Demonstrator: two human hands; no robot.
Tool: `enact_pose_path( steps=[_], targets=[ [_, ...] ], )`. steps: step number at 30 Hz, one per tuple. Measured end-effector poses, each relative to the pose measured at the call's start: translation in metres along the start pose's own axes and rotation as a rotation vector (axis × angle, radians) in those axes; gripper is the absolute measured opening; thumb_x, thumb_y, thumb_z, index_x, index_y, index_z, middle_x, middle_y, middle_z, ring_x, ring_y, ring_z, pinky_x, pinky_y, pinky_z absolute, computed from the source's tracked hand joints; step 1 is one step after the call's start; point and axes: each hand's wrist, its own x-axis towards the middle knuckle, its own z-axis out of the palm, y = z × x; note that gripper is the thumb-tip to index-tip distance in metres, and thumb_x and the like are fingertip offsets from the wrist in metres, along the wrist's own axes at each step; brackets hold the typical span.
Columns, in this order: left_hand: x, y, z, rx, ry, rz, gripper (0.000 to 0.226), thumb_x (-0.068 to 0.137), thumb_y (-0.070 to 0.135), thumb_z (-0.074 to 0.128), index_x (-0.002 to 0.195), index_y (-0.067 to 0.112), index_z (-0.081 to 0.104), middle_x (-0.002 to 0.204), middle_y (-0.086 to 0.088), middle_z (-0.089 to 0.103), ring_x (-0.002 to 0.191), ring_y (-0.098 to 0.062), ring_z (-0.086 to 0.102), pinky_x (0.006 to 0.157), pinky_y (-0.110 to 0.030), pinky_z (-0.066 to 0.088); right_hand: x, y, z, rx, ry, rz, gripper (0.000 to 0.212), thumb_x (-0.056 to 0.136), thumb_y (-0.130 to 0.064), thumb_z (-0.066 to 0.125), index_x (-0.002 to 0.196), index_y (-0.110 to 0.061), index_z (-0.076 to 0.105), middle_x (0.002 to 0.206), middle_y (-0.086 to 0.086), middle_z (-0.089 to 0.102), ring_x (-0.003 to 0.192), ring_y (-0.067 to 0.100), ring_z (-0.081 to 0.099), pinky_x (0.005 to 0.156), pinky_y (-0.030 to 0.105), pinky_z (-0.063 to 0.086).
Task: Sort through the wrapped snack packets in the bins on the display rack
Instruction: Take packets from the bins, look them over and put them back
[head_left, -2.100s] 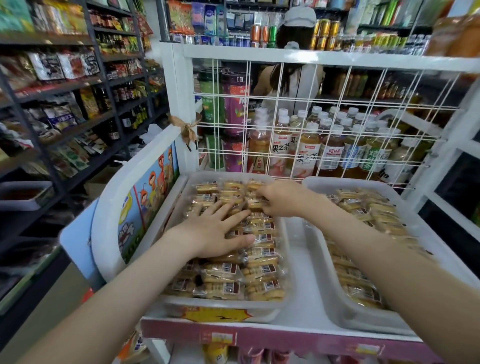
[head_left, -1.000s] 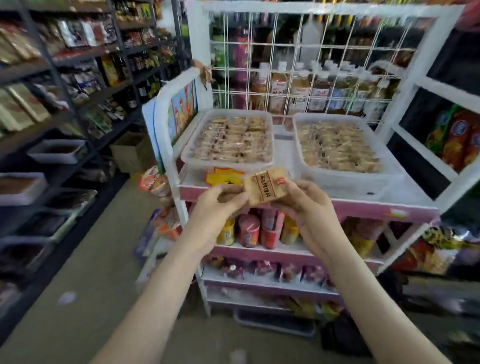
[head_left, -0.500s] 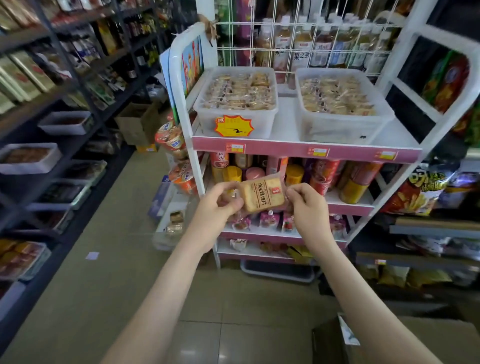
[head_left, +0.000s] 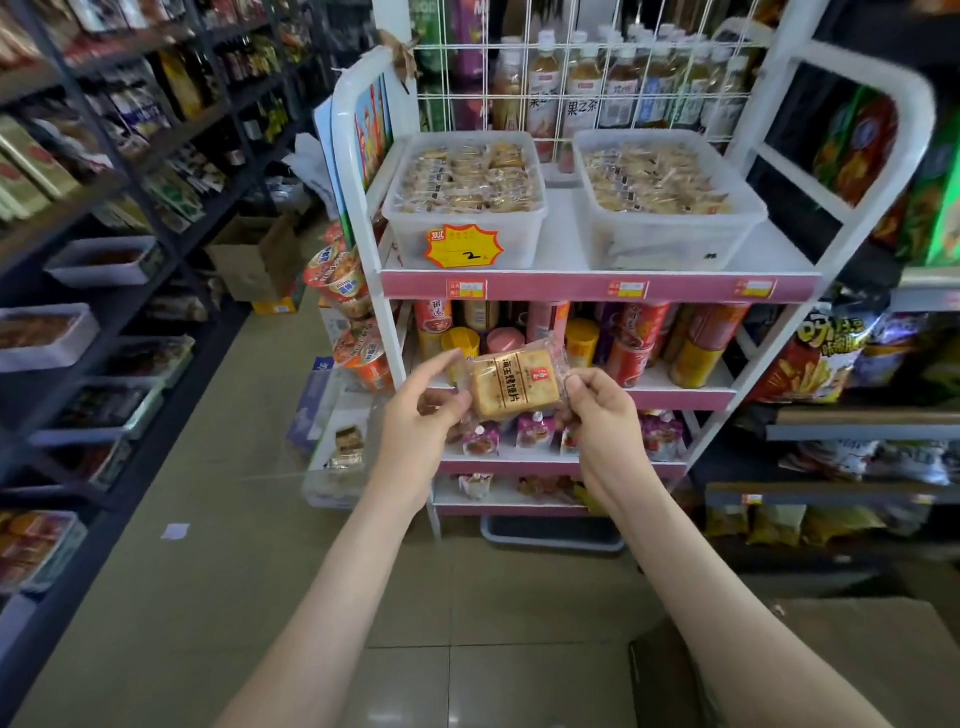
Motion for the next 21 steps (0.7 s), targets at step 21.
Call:
enact_pose_path(
  steps=[21],
  targets=[
    [-0.003, 0.013, 0.006, -0.308, -0.123, -0.053, 0.039, 0.089, 0.032, 0.058, 0.128, 0.028, 0.056, 0.128, -0.003, 0.062, 0.116, -0.022, 0.061, 0.093, -0.040, 0.053, -0.022, -0.007, 0.033, -0.300, -0.329, -0.589, 0.023, 0.090, 0.004, 0.053, 0.101, -0.012, 0.066, 0.114, -0.005, 0.061, 0.111, 0.006, 0.055, 0.088, 0.016, 0.045]
  ],
)
